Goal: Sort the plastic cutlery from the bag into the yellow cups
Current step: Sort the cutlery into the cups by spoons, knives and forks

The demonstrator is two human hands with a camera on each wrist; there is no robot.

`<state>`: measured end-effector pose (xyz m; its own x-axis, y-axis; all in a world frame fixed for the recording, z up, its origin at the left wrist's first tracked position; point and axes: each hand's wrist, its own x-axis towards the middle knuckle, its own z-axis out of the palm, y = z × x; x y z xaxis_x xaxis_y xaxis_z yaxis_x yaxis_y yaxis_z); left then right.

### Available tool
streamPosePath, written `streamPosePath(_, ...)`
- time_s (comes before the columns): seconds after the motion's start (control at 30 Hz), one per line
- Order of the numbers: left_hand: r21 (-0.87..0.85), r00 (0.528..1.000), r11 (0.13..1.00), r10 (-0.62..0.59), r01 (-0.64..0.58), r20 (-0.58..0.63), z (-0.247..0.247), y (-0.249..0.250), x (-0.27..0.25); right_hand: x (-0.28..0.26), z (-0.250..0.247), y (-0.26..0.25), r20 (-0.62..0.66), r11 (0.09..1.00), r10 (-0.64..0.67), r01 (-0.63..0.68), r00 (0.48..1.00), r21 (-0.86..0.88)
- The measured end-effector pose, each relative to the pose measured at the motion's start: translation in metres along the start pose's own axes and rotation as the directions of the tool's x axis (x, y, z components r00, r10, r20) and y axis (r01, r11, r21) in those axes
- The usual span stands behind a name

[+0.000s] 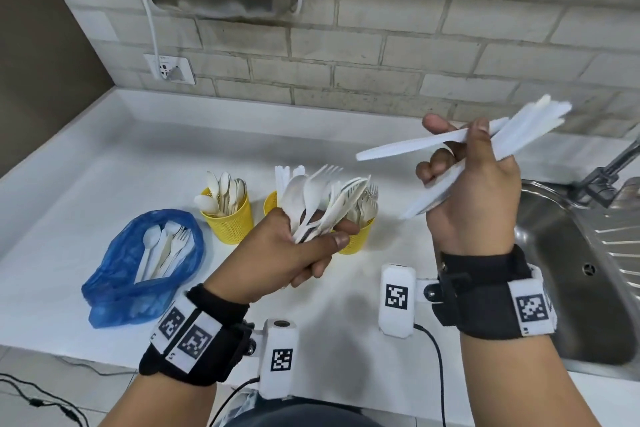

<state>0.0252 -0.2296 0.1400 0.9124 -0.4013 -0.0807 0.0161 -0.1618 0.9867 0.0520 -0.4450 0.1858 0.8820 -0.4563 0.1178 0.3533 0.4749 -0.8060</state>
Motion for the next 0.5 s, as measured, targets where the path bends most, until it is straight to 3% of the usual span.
streamPosePath(0.13,-0.096,0.999,0.995,0.023,-0.019,0.039,-0.001,0.0,-0.001,0.003,-0.009,0.005,-0.079,0.977,0.14,-0.124,0.987,0.175)
streamPosePath(0.27,-0.206,0.995,0.977,0.065,-0.048,0.077,0.0,-0.001,-0.002,0.001,-0.011,0.009,-0.092,0.955,0.189,-0.161,0.978,0.25)
streamPosePath(0.4,-0.343,0.988,0.938,0.097,-0.05,0.122,-0.001,-0.006,-0.001,0.002,-0.011,0.01,-0.128,0.981,0.137,-0.117,0.982,0.156)
streamPosePath(0.5,-0.541,0.979,0.841,0.115,-0.005,0.17,-0.002,-0.011,0.003,-0.001,-0.007,0.011,-0.086,0.997,0.061,-0.057,0.994,0.053)
